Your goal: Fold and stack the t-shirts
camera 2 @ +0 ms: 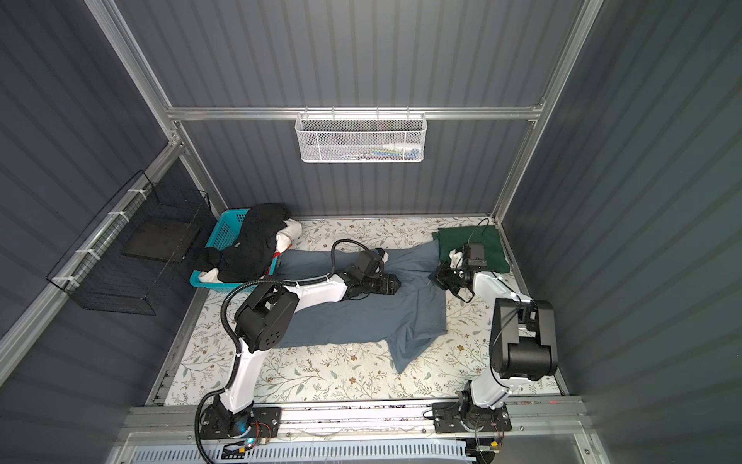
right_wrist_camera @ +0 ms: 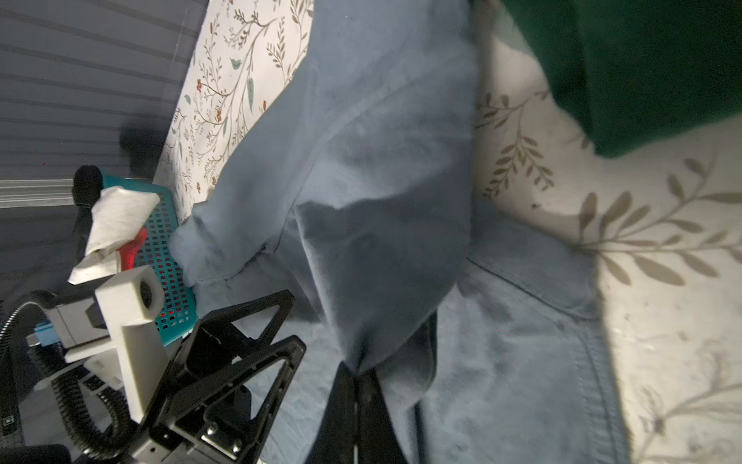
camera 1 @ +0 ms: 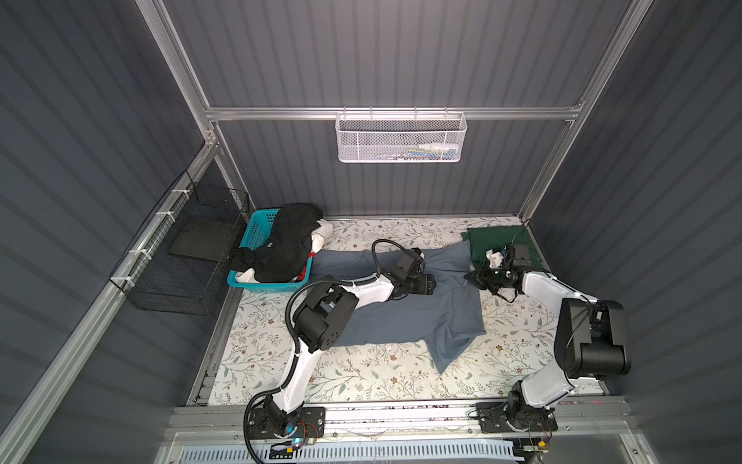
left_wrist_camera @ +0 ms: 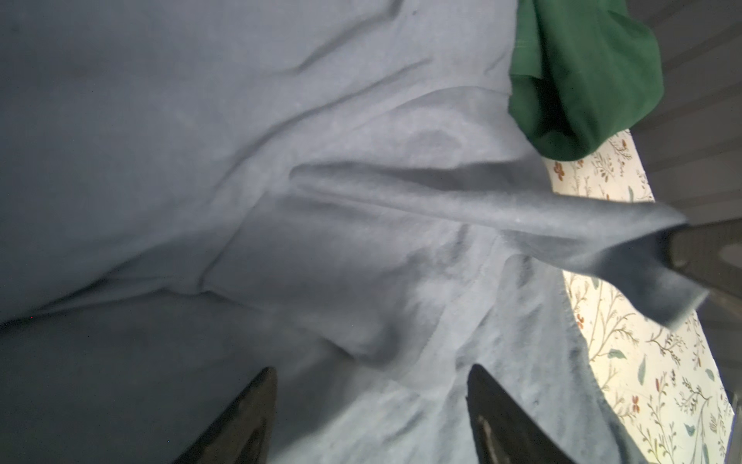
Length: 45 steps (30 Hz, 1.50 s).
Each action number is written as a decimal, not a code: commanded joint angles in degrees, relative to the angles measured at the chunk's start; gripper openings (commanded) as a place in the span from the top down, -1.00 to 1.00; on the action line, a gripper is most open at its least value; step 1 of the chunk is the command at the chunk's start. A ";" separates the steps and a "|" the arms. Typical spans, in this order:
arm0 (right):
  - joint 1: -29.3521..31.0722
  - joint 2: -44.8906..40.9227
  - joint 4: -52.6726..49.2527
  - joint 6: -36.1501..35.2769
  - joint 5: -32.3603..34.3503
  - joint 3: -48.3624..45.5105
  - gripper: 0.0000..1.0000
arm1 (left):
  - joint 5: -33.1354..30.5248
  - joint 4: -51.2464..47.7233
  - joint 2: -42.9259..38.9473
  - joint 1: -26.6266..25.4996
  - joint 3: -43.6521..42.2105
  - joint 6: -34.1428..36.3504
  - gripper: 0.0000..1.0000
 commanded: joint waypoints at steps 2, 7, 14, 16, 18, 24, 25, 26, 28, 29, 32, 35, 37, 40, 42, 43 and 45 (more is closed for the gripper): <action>-0.67 -0.26 1.28 1.94 -2.32 1.88 1.00 | -0.43 0.29 2.95 -1.12 2.81 -0.95 -0.44; -1.08 -0.07 1.51 2.45 -2.57 2.05 1.00 | -0.95 -0.50 4.84 -1.92 4.72 -1.71 -0.31; -1.28 0.52 1.90 2.59 -3.54 2.33 1.00 | -2.16 -2.94 6.75 -2.40 7.55 -1.69 0.22; -1.28 0.63 2.21 2.47 -4.65 2.33 1.00 | -2.76 -3.48 7.23 -2.46 8.25 -1.75 0.33; -1.28 0.64 2.46 2.48 -4.82 2.19 1.00 | -3.18 -4.49 7.51 -2.44 8.97 -1.38 0.42; -1.28 0.99 1.69 1.87 -4.22 2.37 1.00 | -5.15 -5.28 4.97 -2.47 8.43 -0.88 0.71; -1.28 0.99 1.54 1.77 -4.12 2.48 1.00 | -5.50 -5.23 4.52 -2.39 8.41 -0.72 0.78; -1.26 0.90 1.27 1.60 -3.88 2.49 1.00 | -6.11 -5.19 3.90 -2.47 8.32 -0.68 0.78; -1.28 0.46 -0.15 1.24 -3.26 2.84 1.00 | -7.12 -5.19 2.85 -2.40 8.23 -0.69 1.00; -1.24 0.02 -0.71 0.82 -2.89 2.81 1.00 | -7.49 -5.27 2.35 -2.44 8.23 -0.61 1.00; -1.28 -1.35 -3.31 -0.73 0.11 2.85 1.00 | -8.63 -5.72 0.39 -2.45 7.51 -0.12 1.00; -1.26 -2.34 -5.24 -1.96 1.52 2.51 1.00 | -9.40 -5.50 -1.62 -2.45 6.03 0.11 1.00; -1.28 -2.81 -5.35 -2.09 1.94 1.48 1.00 | -9.92 -5.72 -2.70 -2.40 5.26 0.18 1.00; -1.28 -3.55 -5.55 -2.53 2.83 0.00 1.00 | -10.42 -5.50 -4.44 -2.44 3.57 0.28 1.00; -1.28 -3.83 -6.03 -3.06 3.45 -0.85 1.00 | -10.71 -5.46 -5.25 -2.47 2.75 0.23 1.00; -1.25 -4.04 -6.09 -3.32 3.68 -1.30 1.00 | -10.81 -5.55 -5.33 -2.43 2.41 0.20 1.00; -1.26 -4.44 -6.54 -3.70 4.23 -1.92 1.00 | -10.54 -5.71 -5.58 -2.40 1.87 0.23 1.00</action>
